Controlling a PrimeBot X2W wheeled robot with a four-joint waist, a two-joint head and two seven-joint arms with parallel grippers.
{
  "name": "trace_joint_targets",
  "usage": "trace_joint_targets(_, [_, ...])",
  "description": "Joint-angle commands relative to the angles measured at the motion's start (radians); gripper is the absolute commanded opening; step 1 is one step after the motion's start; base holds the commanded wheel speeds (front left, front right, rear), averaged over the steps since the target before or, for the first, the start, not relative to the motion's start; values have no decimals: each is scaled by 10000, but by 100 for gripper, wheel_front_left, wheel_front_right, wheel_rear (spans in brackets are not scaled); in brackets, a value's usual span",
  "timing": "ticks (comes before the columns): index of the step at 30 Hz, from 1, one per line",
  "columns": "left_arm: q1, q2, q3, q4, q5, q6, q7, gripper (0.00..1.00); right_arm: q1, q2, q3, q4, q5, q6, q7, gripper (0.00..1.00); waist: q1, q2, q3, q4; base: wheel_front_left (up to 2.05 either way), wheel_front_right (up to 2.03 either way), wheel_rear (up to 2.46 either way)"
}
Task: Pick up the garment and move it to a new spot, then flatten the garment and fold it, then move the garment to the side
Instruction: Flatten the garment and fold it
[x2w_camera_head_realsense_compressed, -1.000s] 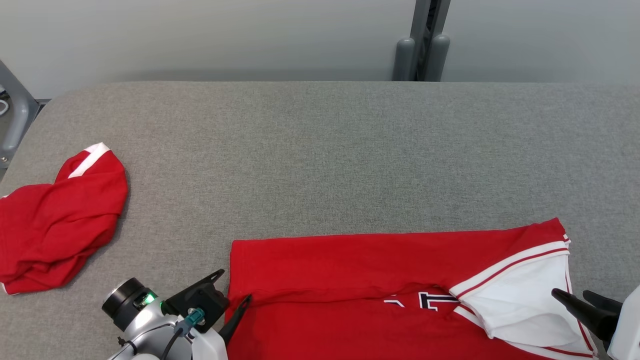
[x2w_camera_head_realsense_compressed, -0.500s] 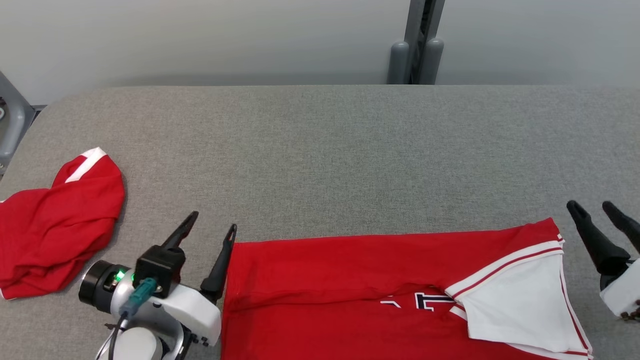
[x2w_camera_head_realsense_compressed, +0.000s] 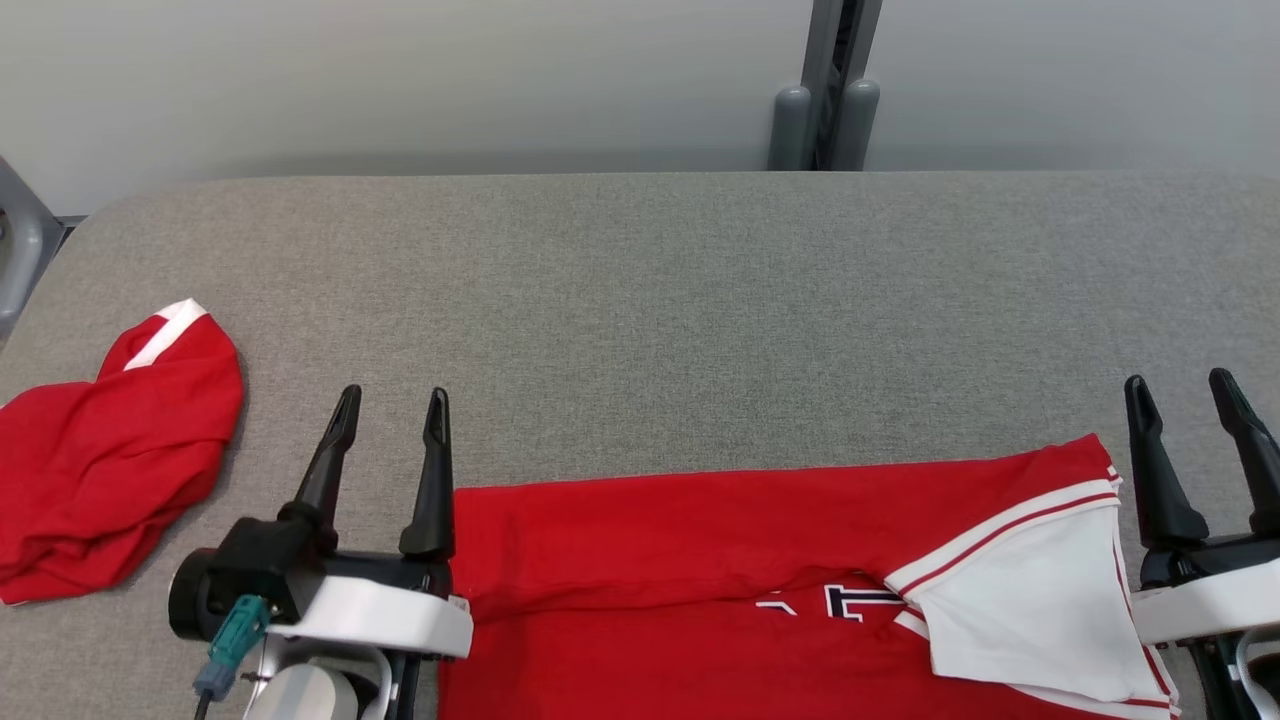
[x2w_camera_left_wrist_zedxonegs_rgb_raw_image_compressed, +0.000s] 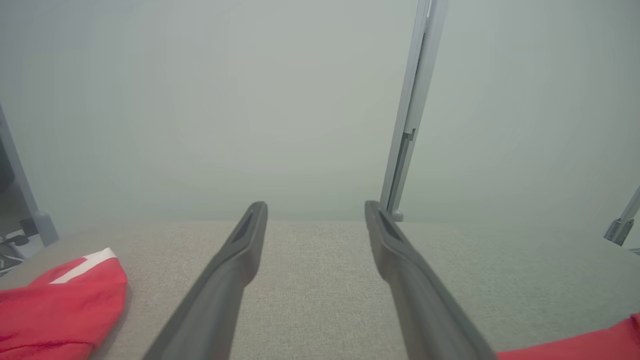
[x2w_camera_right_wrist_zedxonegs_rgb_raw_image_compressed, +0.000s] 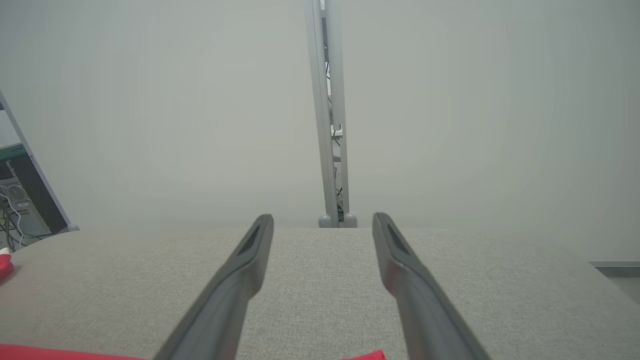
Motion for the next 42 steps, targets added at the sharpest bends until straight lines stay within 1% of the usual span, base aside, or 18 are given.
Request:
trace_joint_targets(1, [355,-215,314,-80,282,-156,-6,100,10,90,9,190,-153,1,-267,100,0,-1,13,-23,0,0,0])
trace_joint_targets(5, [848,-718,641,-65,1081,-597,-8,100,159,328,15,809,-475,1,-508,100,0,-1,4,-61,0,0,0])
trace_joint_targets(9, [1180,-1083,896,41,1548,-894,-9,100,193,511,26,1242,-434,1,-575,100,0,-1,8,-64,0,0,0])
trace_joint_targets(14, [1249,-1261,1060,158,1986,-1163,-10,100,171,576,132,1492,-305,1,-599,100,0,-1,15,-47,0,0,0])
trace_joint_targets(21, [1111,-1334,1246,196,2294,-1362,-11,100,297,546,106,1789,-128,1,-592,100,0,-1,5,-43,0,0,0])
trace_joint_targets(25, [1118,-1353,1305,194,2417,-1447,-11,100,488,602,87,2295,-74,1,-579,100,0,-1,16,-50,0,0,0])
trace_joint_targets(29, [1144,-1359,1266,226,2446,-1485,-11,100,668,741,92,2999,132,1,-292,100,0,-1,72,-80,0,0,0])
trace_joint_targets(33, [1107,-1361,1235,249,2478,-1495,-12,100,607,909,131,3728,303,1,-6,100,0,-1,147,-136,0,0,0])
trace_joint_targets(42, [1015,-1362,1287,282,2644,-1541,-12,100,194,1075,332,4865,756,1,94,100,0,-1,269,-207,0,0,0])
